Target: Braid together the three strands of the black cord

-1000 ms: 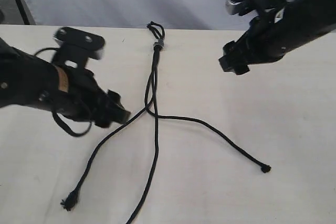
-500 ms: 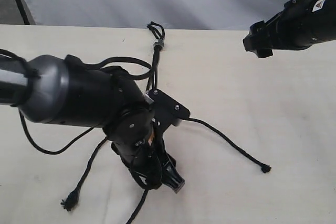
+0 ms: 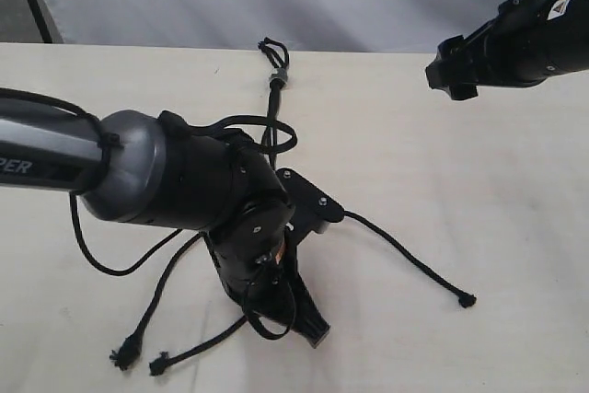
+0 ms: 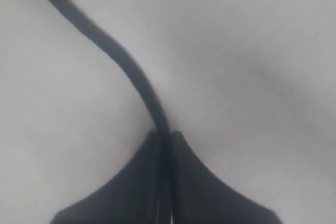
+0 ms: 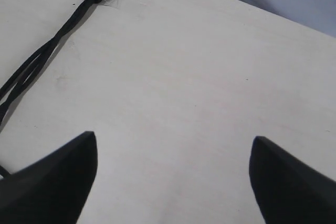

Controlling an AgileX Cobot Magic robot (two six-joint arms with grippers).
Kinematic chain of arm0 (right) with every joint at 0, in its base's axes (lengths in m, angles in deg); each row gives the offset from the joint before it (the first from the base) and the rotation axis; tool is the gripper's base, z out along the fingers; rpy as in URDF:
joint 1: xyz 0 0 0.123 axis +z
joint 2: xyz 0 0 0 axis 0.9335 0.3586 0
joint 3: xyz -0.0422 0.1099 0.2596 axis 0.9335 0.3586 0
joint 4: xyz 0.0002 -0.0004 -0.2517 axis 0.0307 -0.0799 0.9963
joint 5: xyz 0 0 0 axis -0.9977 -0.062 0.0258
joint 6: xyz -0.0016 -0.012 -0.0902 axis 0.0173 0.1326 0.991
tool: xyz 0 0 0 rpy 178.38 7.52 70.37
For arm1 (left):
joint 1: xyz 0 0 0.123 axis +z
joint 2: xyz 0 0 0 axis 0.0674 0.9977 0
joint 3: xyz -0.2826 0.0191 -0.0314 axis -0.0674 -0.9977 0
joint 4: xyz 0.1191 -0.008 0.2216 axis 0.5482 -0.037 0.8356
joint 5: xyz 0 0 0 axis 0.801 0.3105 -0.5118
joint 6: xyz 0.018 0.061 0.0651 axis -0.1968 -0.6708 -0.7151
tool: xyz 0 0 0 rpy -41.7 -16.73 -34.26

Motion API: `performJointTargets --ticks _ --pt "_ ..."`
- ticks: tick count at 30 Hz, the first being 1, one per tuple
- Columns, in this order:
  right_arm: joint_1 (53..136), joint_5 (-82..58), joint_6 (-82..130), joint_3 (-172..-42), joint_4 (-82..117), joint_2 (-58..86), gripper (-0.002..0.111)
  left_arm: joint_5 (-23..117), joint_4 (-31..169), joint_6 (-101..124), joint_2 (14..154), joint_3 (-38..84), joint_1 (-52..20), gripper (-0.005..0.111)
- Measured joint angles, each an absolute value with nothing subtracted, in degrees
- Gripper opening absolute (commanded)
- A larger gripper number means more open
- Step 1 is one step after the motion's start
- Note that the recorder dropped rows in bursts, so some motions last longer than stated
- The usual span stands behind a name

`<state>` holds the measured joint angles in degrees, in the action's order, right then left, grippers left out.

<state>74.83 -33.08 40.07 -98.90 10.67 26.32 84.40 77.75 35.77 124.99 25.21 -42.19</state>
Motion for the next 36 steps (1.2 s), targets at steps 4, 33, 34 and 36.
performJointTargets --ticks 4,33,34,36 --pt "74.83 -32.98 40.07 -98.9 10.67 26.32 0.075 90.18 85.55 35.77 123.11 26.02 -42.19 0.001" --pt "74.83 -32.4 40.07 -98.9 10.32 26.32 0.075 77.22 91.38 31.73 123.19 17.63 -25.67 0.001" --pt "74.83 -32.4 40.07 -98.9 10.32 26.32 0.075 77.22 88.0 30.07 123.08 17.63 -26.04 0.001" --pt "74.83 -32.3 40.07 -98.9 10.32 26.32 0.075 77.33 80.43 25.38 122.82 17.63 -27.49 0.001"
